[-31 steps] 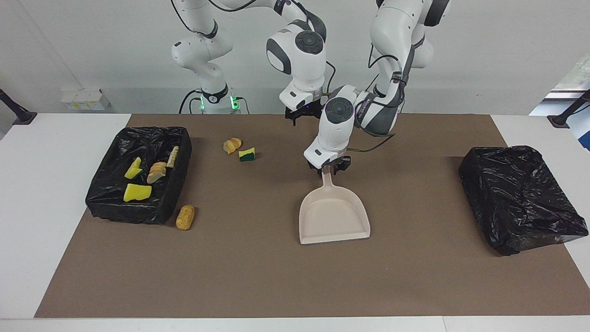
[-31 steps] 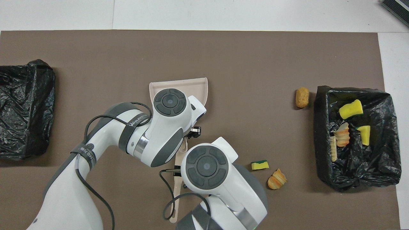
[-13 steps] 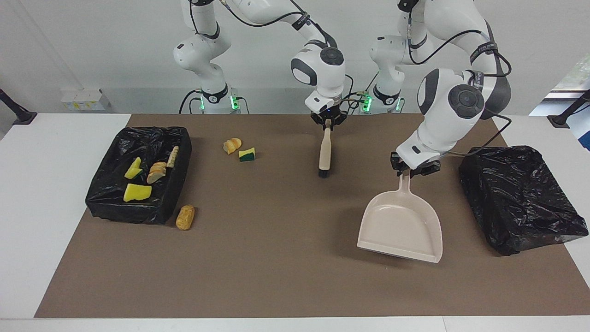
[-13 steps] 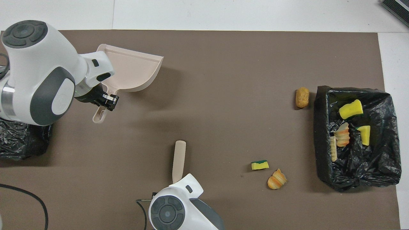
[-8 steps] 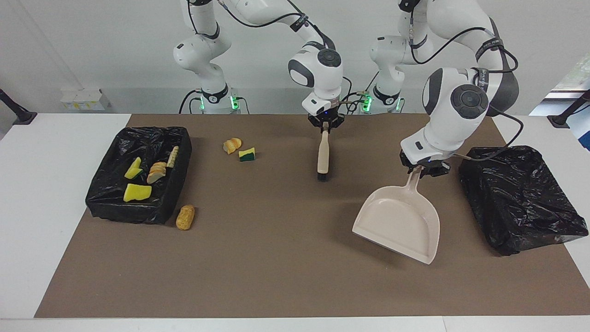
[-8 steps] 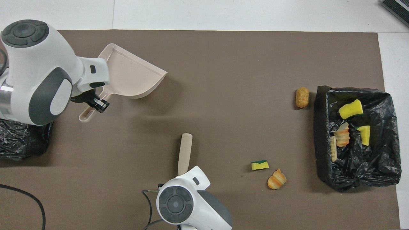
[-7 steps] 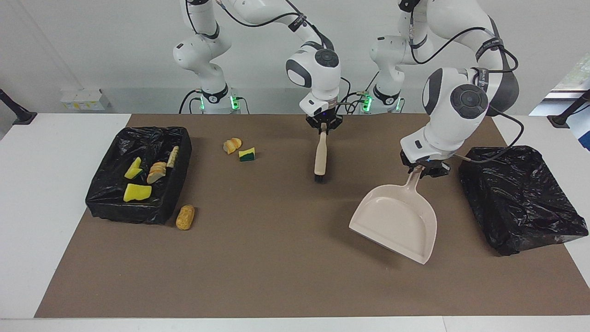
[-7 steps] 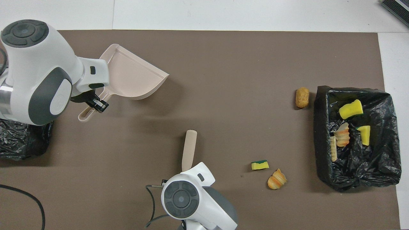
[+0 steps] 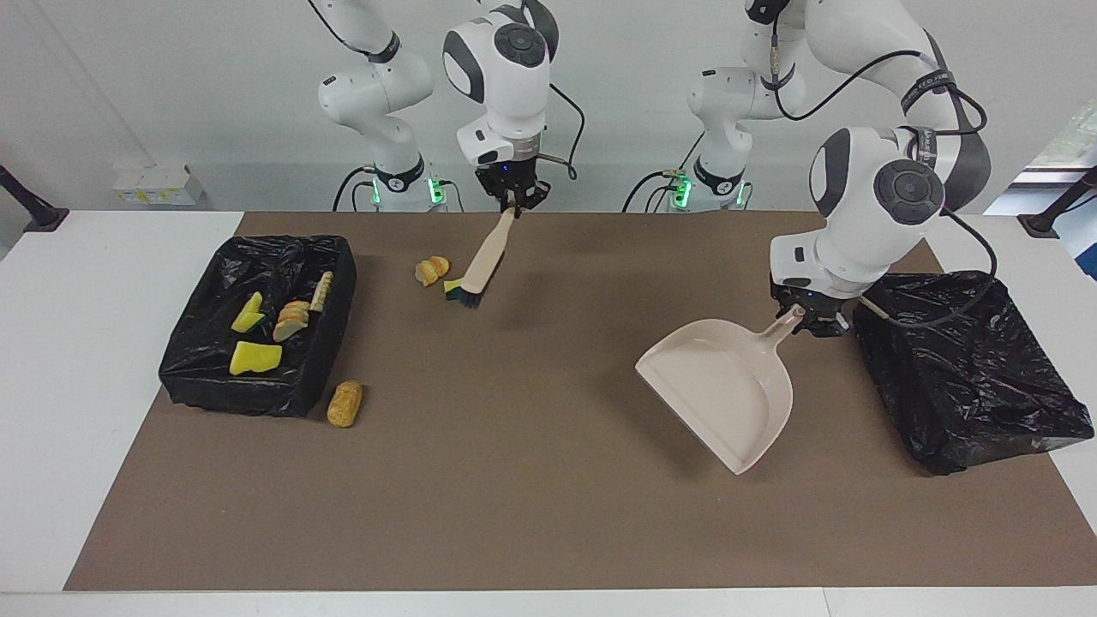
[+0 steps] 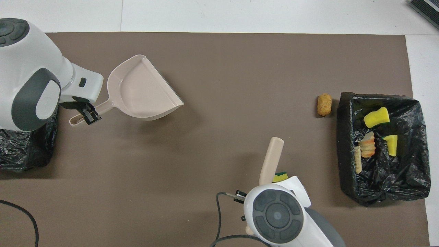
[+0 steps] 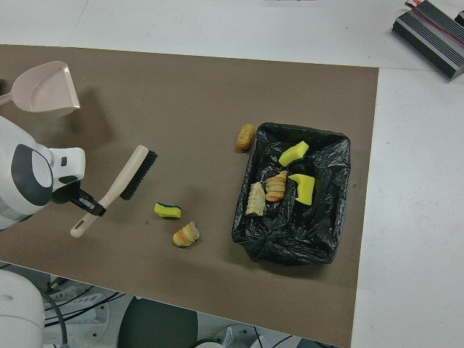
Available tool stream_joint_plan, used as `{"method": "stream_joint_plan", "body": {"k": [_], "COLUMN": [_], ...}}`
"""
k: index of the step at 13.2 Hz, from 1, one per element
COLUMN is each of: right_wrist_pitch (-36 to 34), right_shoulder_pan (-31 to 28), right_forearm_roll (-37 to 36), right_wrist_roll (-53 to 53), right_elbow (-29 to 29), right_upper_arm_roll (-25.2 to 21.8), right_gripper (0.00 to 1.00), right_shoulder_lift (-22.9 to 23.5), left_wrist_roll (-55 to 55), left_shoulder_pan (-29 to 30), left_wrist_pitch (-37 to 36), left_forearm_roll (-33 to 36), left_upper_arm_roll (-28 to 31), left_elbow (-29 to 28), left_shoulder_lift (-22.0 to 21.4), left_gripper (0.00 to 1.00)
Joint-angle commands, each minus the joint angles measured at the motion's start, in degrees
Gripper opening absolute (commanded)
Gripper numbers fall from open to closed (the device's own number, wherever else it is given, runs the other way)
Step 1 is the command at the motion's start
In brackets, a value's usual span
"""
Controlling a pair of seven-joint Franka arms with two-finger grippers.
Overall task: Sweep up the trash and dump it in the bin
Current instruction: 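Move the dustpan with the left gripper while the right gripper grasps the brush, then bring the dustpan to center with the left gripper while the right gripper sweeps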
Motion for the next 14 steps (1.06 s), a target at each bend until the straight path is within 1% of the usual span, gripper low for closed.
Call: {"method": "stream_joint_plan", "body": {"k": [1,2,4,6,7,8,9,12,13,14], "right_wrist_pitch": [0.26,-0.79,-2.2,-4.31,-4.4,-4.49,-4.67,-4.84,-4.76,-3.71], "right_shoulder_pan": [-1.8,-3.46,-4.97,-8.64,-10.49,-10.86,-11.04,-12.79,-12.8,-12.19], "right_forearm_roll": [-1.68,-1.59,-0.72,-0.63,0.24,2.08,3.14,6.3,6.84,7.37], "right_wrist_roll": [5.62,5.89,5.98,5.64,4.41,2.57,0.29,-1.31,-1.31,-0.7], "right_elbow": [-10.92,-12.34,-14.45,-14.99,-15.42,-15.6,-15.95,-16.56,-17.79,-18.84], "right_upper_arm_roll": [0.67,0.67,0.76,0.85,0.76,0.76,0.67,0.67,0.67,0.76], "right_gripper": [0.0,0.0,0.0,0.0,0.0,0.0,0.0,0.0,0.0,0.0], "right_shoulder_lift": [-8.05,-9.11,-10.6,-10.96,-10.88,-10.61,-10.61,-10.52,-10.7,-10.18], "left_wrist_roll": [3.03,3.12,4.52,4.79,4.71,4.53,4.09,1.28,1.1,1.1], "left_shoulder_pan": [0.05,0.05,-2.31,-4.16,-6.43,-8.54,-9.96,-15.92,-18.64,-19.72], "left_wrist_pitch": [1.32,1.94,2.56,3.09,4.66,6.24,7.13,7.48,9.14,11.59], "left_forearm_roll": [-0.3,-0.03,-0.12,-0.03,-0.03,0.23,2.32,4.79,6.8,7.17], "left_upper_arm_roll": [-0.62,-1.05,-1.15,-1.15,-1.15,-1.06,-1.15,-1.15,-1.15,-1.15], "left_elbow": [-6.34,-8.45,-10.14,-12.85,-15.22,-17.5,-19.61,-22.96,-24.8,-26.47], "left_shoulder_lift": [-3.69,-4.66,-5.11,-6.24,-7.29,-8.09,-9.4,-11.95,-12.66,-13.1], "left_gripper": [0.0,0.0,0.0,0.0,0.0,0.0,0.0,0.0,0.0,0.0]}}
